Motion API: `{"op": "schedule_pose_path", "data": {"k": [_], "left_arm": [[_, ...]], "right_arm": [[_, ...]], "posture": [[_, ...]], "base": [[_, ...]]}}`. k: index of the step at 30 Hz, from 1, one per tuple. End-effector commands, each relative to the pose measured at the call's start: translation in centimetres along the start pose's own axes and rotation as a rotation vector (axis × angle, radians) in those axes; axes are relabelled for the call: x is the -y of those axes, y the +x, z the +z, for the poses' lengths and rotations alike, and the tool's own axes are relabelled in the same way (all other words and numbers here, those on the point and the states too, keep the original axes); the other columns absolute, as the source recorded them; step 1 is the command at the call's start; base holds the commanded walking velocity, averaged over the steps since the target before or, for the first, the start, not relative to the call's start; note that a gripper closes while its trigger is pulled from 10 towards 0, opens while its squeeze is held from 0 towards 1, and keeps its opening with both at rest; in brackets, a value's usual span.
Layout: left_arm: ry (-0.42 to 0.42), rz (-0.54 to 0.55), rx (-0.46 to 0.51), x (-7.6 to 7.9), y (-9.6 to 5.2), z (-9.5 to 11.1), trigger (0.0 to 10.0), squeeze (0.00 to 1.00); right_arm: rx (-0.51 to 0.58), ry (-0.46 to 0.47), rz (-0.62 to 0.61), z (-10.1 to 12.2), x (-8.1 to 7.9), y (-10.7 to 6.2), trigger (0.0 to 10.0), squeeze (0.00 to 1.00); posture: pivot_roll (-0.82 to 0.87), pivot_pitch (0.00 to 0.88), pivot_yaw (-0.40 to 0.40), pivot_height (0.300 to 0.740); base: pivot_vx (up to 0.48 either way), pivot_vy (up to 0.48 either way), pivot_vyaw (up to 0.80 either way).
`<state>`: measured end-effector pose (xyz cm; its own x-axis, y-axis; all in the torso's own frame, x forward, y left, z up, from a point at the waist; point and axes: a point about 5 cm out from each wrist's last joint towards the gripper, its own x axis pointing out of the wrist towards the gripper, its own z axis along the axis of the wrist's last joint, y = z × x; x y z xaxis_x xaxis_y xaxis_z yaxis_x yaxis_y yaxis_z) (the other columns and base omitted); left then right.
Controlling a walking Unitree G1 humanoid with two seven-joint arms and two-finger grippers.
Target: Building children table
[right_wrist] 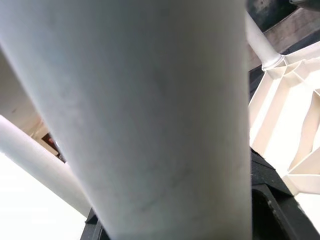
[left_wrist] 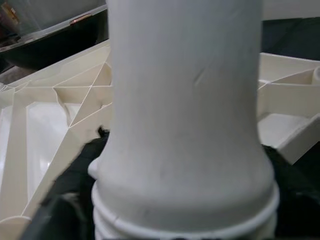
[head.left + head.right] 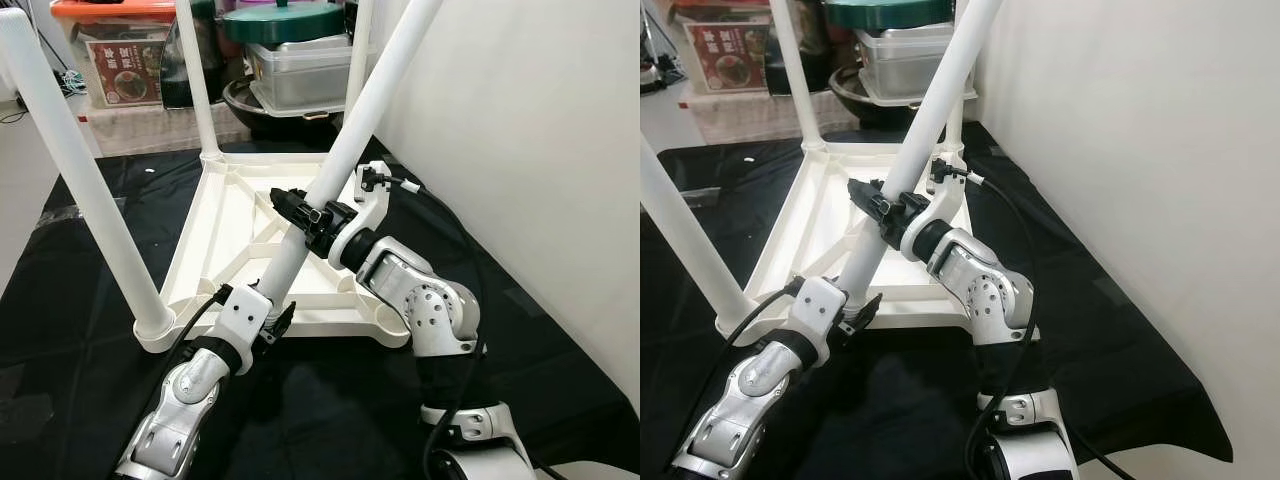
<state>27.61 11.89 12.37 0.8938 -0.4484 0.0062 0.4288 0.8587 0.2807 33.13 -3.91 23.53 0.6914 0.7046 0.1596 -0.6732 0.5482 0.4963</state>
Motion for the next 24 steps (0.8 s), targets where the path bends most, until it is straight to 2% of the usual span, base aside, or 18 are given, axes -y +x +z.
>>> {"op": "schedule_pose_path", "data": {"k": [1, 5, 6, 7, 8, 9, 11, 12, 14, 18, 19, 20, 22, 24], "left_arm": [[0.000, -0.022, 0.042, 0.2, 0.3, 1.0, 10.0, 1.00], [0.009, 0.003, 0.056, -0.3, 0.2, 1.5, 10.0, 1.00], [0.011, 0.013, 0.071, -0.5, 0.1, 1.9, 10.0, 1.00], [0.011, 0.013, 0.071, -0.5, 0.1, 1.9, 10.0, 1.00], [0.011, 0.018, 0.088, -0.7, -0.1, 2.5, 10.0, 1.00], [0.011, 0.018, 0.088, -0.7, -0.1, 2.5, 10.0, 1.00], [0.001, -0.003, 0.123, -0.5, -0.7, 3.4, 10.0, 1.00], [0.001, -0.003, 0.123, -0.5, -0.7, 3.4, 10.0, 1.00], [-0.012, -0.048, 0.141, 0.0, -1.3, 3.9, 10.0, 1.00], [-0.016, -0.065, 0.130, 0.3, -1.6, 3.7, 10.0, 1.00], [-0.007, -0.057, 0.096, 0.3, -1.7, 3.1, 10.0, 0.93], [0.005, -0.043, 0.071, 0.2, -1.8, 2.6, 10.0, 0.00], [0.005, -0.008, 0.042, 0.0, -2.2, 2.0, 10.0, 0.00], [0.005, 0.008, 0.025, 0.1, -2.5, 1.7, 10.0, 0.00]], "right_arm": [[-0.026, 0.006, 0.064, -0.7, -1.2, 0.6, 0.0, 0.00], [-0.003, -0.016, 0.025, -0.1, -0.6, 0.5, 0.0, 0.00], [0.020, -0.047, -0.010, 0.6, 0.2, 0.5, 0.0, 0.00], [0.020, -0.047, -0.010, 0.6, 0.2, 0.5, 0.0, 0.00], [0.046, -0.090, -0.051, 1.5, 1.0, 0.5, 0.0, 0.00], [0.046, -0.090, -0.051, 1.5, 1.0, 0.5, 0.0, 0.00], [0.105, -0.177, -0.145, 3.5, 2.8, 0.2, 0.0, 0.00], [0.105, -0.177, -0.145, 3.5, 2.8, 0.2, 0.0, 0.00], [0.148, -0.233, -0.213, 5.0, 4.0, -0.2, 0.0, 0.00], [0.172, -0.251, -0.252, 5.9, 4.7, -0.5, 0.0, 0.00], [0.194, -0.261, -0.269, 6.8, 5.1, -0.7, 0.0, 0.00], [0.216, -0.268, -0.282, 7.7, 5.5, -0.9, 0.0, 0.00], [0.265, -0.275, -0.303, 9.9, 6.0, -1.6, 0.0, 0.00], [0.310, -0.232, -0.258, 11.7, 5.9, -2.1, 0.0, 0.00]], "posture": [[0.07, 0.000, -0.051, 0.740], [0.07, 0.000, -0.052, 0.740], [0.07, 0.000, -0.052, 0.740], [0.07, 0.000, -0.052, 0.740], [0.08, 0.000, -0.054, 0.740], [0.08, 0.000, -0.054, 0.740], [0.08, 0.000, -0.054, 0.740], [0.08, 0.000, -0.054, 0.740], [0.08, 0.000, -0.055, 0.740], [0.09, 0.000, -0.057, 0.740], [0.09, 0.000, -0.056, 0.740], [0.09, 0.000, -0.055, 0.740], [0.09, 0.000, -0.053, 0.740], [0.09, 0.000, -0.052, 0.740]], "base": [[0.000, 0.000, 0.00], [0.000, 0.000, 0.00], [0.000, 0.000, 0.00], [0.000, 0.000, 0.00], [0.000, 0.000, 0.00], [0.000, 0.000, 0.00], [0.000, 0.000, 0.00], [0.000, 0.000, 0.00], [0.000, 0.000, 0.00], [0.000, 0.000, 0.00], [0.000, 0.000, 0.00], [0.000, 0.000, 0.00], [0.000, 0.000, 0.00], [0.000, 0.000, 0.00]]}}
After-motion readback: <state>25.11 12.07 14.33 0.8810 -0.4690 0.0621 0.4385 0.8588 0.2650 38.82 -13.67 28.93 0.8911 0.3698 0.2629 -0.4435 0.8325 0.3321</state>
